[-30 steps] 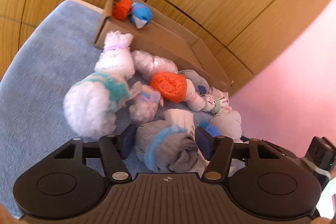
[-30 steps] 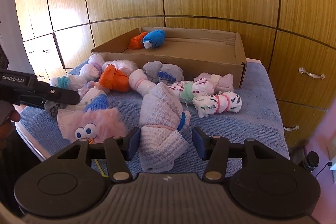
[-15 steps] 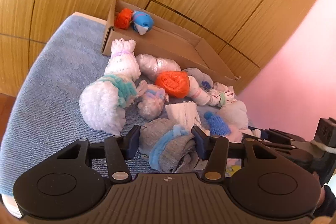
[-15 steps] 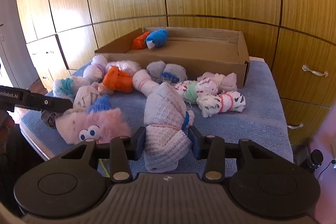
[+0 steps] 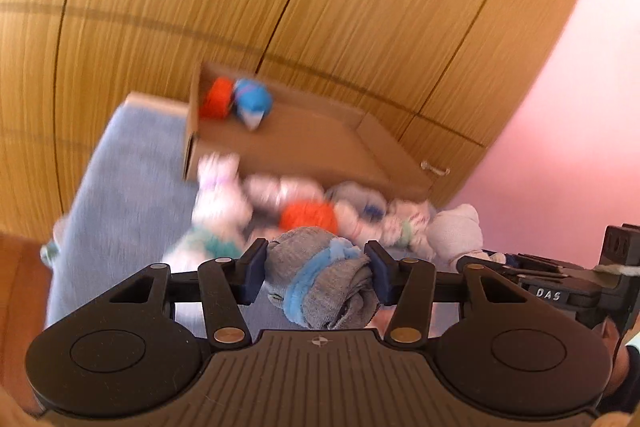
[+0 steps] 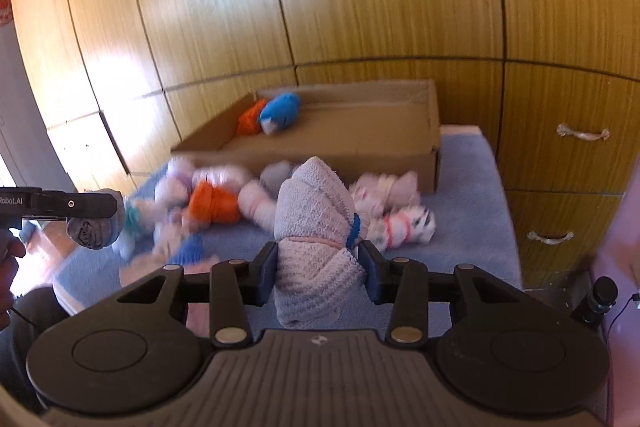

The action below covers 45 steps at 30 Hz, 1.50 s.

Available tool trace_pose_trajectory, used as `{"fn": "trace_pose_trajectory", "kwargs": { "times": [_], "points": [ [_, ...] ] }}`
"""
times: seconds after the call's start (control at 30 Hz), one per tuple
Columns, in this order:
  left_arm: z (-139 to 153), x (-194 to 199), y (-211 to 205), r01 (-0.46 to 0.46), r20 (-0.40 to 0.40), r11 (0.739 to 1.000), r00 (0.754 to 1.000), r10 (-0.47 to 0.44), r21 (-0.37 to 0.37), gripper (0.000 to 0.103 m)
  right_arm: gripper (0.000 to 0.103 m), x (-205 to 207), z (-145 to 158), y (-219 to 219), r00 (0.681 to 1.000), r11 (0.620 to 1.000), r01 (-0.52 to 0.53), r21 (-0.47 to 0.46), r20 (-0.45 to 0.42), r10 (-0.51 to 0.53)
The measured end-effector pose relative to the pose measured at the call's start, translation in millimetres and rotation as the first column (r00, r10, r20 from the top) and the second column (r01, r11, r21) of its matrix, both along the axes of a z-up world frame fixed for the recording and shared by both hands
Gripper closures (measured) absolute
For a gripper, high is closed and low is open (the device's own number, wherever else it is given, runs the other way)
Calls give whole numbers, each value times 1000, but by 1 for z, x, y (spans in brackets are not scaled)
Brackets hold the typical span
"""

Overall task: Organize objects
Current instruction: 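Carry both rolls into the box, set them beside the others, open both tools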

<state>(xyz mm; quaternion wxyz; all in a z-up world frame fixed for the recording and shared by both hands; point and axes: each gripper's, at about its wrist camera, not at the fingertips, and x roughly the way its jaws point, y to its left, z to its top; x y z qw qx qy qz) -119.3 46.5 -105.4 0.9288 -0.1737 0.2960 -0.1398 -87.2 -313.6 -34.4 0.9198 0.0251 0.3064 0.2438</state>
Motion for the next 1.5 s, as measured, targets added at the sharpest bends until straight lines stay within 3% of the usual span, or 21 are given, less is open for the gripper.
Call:
{"fn": "trace_pose_trajectory", "kwargs": {
  "times": [0.17, 0.37, 0.5, 0.63, 0.7, 0.8, 1.0, 1.13, 1.27, 1.5],
  "points": [
    [30, 33, -6, 12, 34, 998, 999, -15, 66, 45, 63, 15, 35, -10, 999, 999, 25, 43, 42, -27],
    [60, 90, -26, 61, 24, 977, 997, -67, 204, 44, 63, 51, 73, -10, 997, 997, 25, 67, 72, -30],
    [78, 144, -44, 94, 26, 953, 994, -106, 288, 44, 63, 86, 89, -1, 997, 998, 25, 62, 74, -29],
    [77, 197, -61, 115, 18, 919, 991, -131, 378, 44, 63, 130, 93, 7, 999, 995, 22, 99, 29, -25],
    [71, 220, -70, 129, 31, 887, 987, -159, 444, 44, 63, 154, 90, 12, 1000, 995, 11, 102, -2, -11],
    [53, 249, -81, 159, 19, 811, 979, -205, 563, 44, 63, 184, 77, 23, 999, 997, -4, 79, -49, 8],
    [6, 289, -91, 267, -56, 717, 951, -304, 643, 44, 63, 234, 40, 46, 991, 999, -15, 48, -131, 21],
    [-16, 308, -92, 307, -99, 681, 940, -327, 664, 44, 63, 261, 14, 66, 981, 999, -29, 26, -191, 33],
    [-30, 318, -95, 343, -129, 619, 923, -363, 706, 44, 63, 282, -7, 84, 974, 999, -50, -19, -224, 44],
    [-41, 327, -95, 358, -146, 565, 911, -385, 744, 44, 63, 295, -29, 103, 964, 998, -52, -45, -263, 38]
  ]
}}
